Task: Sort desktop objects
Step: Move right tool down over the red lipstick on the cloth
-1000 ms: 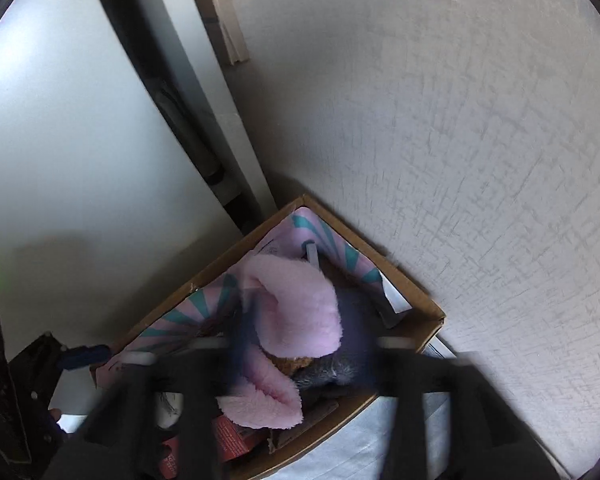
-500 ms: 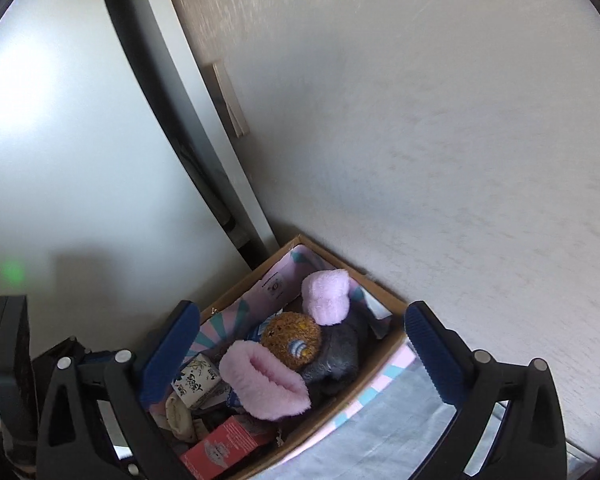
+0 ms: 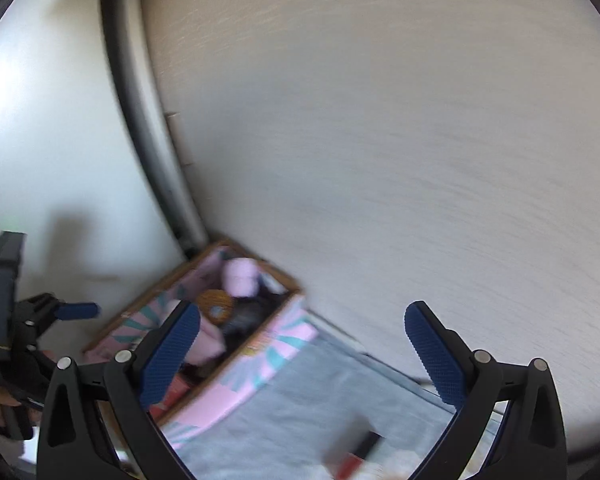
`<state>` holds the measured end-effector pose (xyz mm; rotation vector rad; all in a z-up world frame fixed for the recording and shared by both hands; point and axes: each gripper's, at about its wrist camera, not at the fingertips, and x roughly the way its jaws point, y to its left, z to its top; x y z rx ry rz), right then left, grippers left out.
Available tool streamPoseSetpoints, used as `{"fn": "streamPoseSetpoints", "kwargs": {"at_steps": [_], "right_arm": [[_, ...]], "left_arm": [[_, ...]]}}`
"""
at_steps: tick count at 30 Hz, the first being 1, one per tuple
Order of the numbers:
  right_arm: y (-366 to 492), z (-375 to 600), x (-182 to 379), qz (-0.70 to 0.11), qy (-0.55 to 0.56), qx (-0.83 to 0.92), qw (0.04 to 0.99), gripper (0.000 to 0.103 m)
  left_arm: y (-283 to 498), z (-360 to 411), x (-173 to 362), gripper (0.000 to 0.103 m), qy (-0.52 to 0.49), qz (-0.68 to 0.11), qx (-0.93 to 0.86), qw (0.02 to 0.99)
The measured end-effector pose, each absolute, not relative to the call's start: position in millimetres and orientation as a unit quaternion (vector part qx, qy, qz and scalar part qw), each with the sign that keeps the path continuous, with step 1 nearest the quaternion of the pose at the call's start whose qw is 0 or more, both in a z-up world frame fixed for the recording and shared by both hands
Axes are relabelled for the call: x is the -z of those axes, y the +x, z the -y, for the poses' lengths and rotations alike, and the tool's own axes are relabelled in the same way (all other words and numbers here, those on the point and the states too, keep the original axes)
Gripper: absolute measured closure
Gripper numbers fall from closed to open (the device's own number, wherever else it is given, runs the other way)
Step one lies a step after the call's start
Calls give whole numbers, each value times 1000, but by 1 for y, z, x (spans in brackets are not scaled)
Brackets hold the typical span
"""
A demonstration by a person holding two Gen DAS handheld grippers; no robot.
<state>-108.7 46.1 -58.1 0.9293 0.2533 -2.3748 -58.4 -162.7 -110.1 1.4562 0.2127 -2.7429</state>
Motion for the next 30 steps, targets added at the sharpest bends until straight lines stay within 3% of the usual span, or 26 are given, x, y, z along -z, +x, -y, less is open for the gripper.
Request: {"fn": "streamPoseSetpoints", "kwargs": {"at_steps": [20,30], "right_arm": [[-79,-151,107,-48,409,892,187,1],[-69,-174,148,-40,457,874,163,1]], "left_arm": [[-89,67,105,0,473,-17,877,-87],[-72,22,149,0,496,38,860,-114]]}}
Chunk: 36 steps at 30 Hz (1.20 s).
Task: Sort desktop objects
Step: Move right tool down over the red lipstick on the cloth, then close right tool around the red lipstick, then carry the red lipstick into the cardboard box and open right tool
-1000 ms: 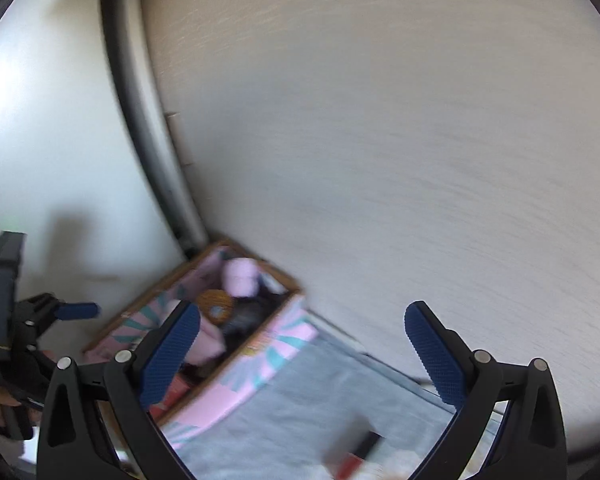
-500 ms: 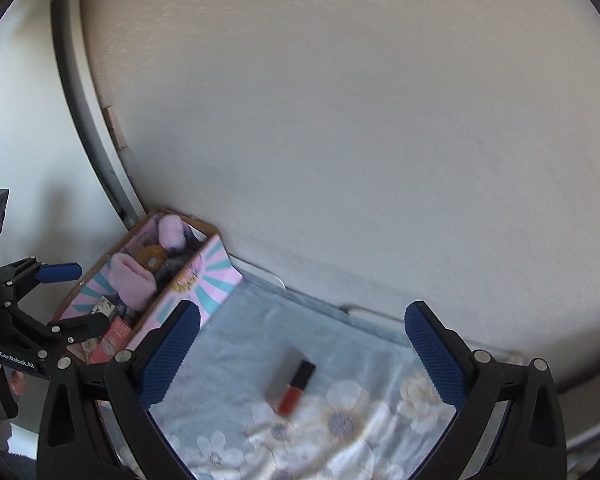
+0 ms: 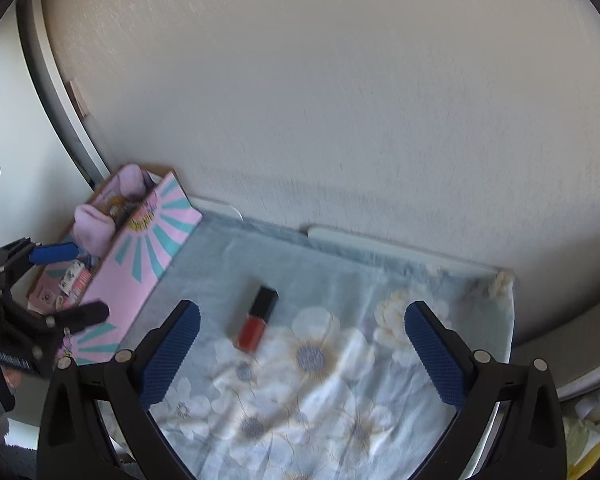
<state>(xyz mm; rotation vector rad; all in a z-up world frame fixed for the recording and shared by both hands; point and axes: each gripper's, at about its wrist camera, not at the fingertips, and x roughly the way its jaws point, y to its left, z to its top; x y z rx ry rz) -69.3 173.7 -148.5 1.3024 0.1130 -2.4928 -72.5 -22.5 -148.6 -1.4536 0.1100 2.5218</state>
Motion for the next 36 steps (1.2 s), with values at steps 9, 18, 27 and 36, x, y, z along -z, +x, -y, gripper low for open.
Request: {"fn": "streamPoseSetpoints", "kwargs": {"at_steps": [9,18,27,36], "right_arm": [[-83,-153,206,-24,510,843,169,1],[-98,-114,264,-37,531,833,153,12],[-101,-96,284,-69,519,838,153,61],[-89,-91,274,-97,498,845,170,85]], "left_arm": [[-36,-9,207,1,-510,-46,-848,138],[-20,-8,259,32,-530,-24,-837,137],[-14,-10,270,81,-531,-29,-834,148],[-16,-4,260,96,-522,-16,-840,149]]}}
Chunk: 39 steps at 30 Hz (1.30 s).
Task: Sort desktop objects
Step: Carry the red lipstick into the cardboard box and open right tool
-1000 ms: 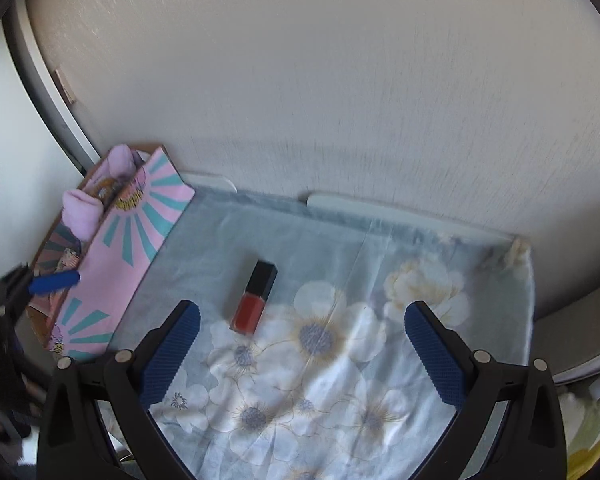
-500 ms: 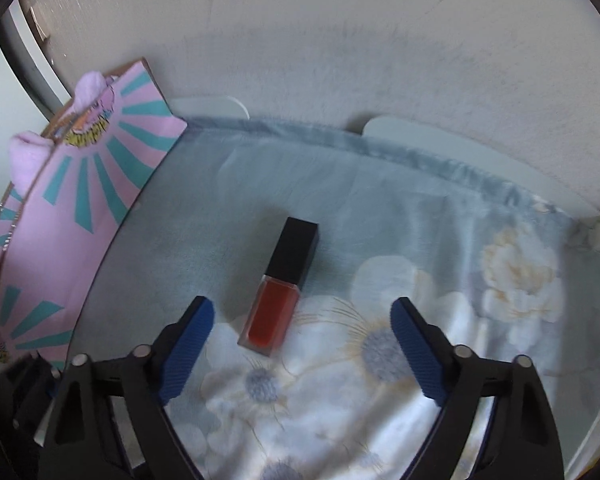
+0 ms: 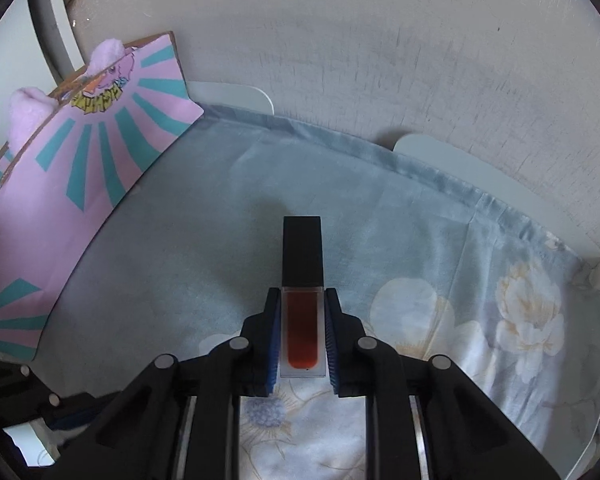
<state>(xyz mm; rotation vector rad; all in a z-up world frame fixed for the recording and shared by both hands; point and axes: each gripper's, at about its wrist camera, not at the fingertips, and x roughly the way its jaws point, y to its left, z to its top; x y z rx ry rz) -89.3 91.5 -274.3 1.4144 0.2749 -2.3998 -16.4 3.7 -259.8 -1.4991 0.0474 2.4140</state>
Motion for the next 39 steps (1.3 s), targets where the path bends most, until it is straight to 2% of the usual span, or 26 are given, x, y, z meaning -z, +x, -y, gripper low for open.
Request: {"fn": "streamPoseSetpoints", "kwargs": {"at_steps": [5,11,18,24,32,39], "right_arm": [[-83,-96,253,-99,498,843,177,85],[-80,-95,202,-126,489,839,201,85],[-96,-64,140,-142,462,839,248,85],[-103,-11,100,-144,440,832,306,85],[-88,73,99,-172,432,797,385,85],[-66,114,119,-183,447,760,435,85]], "left_arm": [[-25,-1,243,96,-516,-13,-842,157],[-36,13,192,96,-492,-8,-857,153],[-46,76,130,96,-444,12,-890,107],[-47,144,109,96,-431,49,-898,71],[-27,210,115,96,-437,94,-894,24],[-14,228,129,96,-450,100,-887,3]]}}
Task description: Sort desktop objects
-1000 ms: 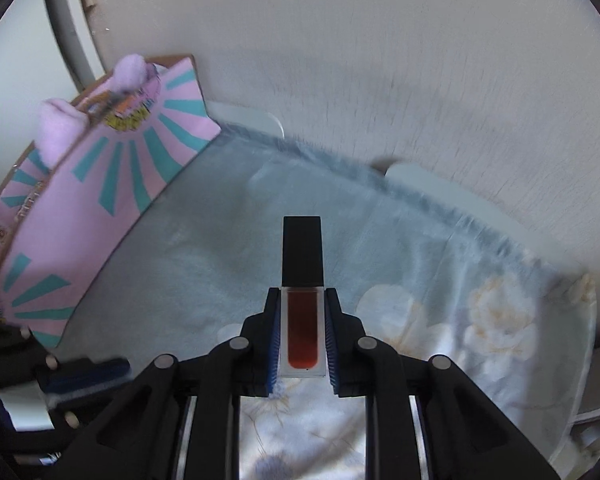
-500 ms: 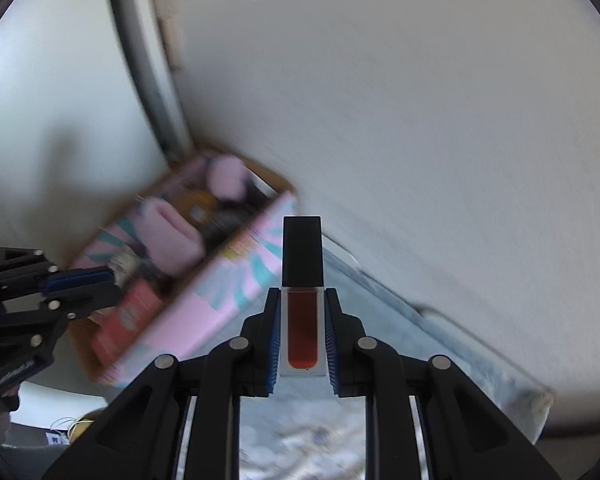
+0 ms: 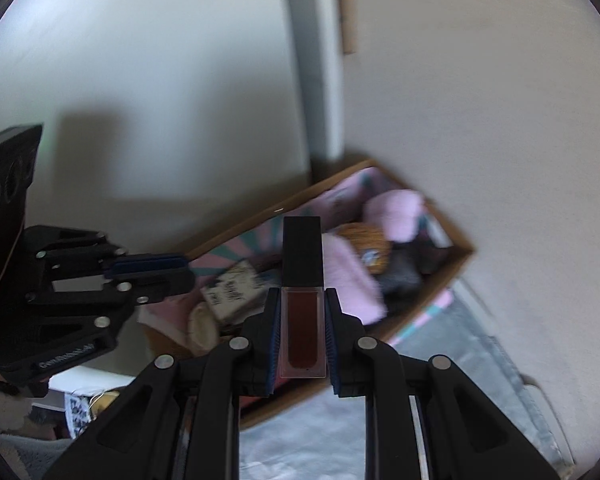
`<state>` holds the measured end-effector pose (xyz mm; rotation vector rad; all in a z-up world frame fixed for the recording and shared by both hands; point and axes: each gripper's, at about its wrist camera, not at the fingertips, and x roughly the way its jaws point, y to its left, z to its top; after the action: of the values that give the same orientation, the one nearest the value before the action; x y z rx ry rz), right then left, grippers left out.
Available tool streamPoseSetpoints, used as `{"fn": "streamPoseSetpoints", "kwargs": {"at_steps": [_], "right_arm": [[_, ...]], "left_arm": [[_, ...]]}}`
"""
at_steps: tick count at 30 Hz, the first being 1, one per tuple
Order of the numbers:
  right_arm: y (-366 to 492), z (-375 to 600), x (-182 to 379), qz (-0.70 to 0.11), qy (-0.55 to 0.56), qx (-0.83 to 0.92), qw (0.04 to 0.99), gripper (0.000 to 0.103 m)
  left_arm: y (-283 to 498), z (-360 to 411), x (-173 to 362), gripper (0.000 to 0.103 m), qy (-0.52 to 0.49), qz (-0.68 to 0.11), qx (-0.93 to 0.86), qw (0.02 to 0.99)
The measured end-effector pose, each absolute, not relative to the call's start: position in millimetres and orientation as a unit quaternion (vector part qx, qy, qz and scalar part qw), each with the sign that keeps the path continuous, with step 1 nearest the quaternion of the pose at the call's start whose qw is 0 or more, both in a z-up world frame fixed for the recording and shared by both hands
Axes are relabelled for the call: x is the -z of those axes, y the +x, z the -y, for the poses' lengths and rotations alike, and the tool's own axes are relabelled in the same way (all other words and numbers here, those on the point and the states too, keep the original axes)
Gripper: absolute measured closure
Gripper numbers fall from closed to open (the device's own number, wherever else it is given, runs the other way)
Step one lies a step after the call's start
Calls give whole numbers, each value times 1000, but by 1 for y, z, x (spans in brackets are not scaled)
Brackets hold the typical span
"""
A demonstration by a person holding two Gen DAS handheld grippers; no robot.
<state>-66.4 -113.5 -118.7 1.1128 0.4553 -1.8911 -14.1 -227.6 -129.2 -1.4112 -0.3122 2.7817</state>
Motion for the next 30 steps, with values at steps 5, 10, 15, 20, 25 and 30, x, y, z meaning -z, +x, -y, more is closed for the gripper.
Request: {"fn": "streamPoseSetpoints", "kwargs": {"at_steps": [5,10,15,20,25,30], "right_arm": [[-57,134,142,-189,471,730,458,85],[-61,131,150,-165,484,729,455,33],[-69,110,141,-131,474,757,430,0],[-68,101,142,-133,475,770,405,0],[-63,99,137,-127,471,778,395,0],[-66,94,130,-122,461,792,380,0]], "left_arm": [[-18,227,140,95,-472,86,-877,-4],[-21,228,152,88,-496,86,-864,-9],[-13,235,153,0,-473,81,-877,-24],[-12,227,150,0,-469,74,-880,-16],[-14,222,154,0,-475,71,-877,-14],[-16,219,147,0,-472,64,-879,-24]]}}
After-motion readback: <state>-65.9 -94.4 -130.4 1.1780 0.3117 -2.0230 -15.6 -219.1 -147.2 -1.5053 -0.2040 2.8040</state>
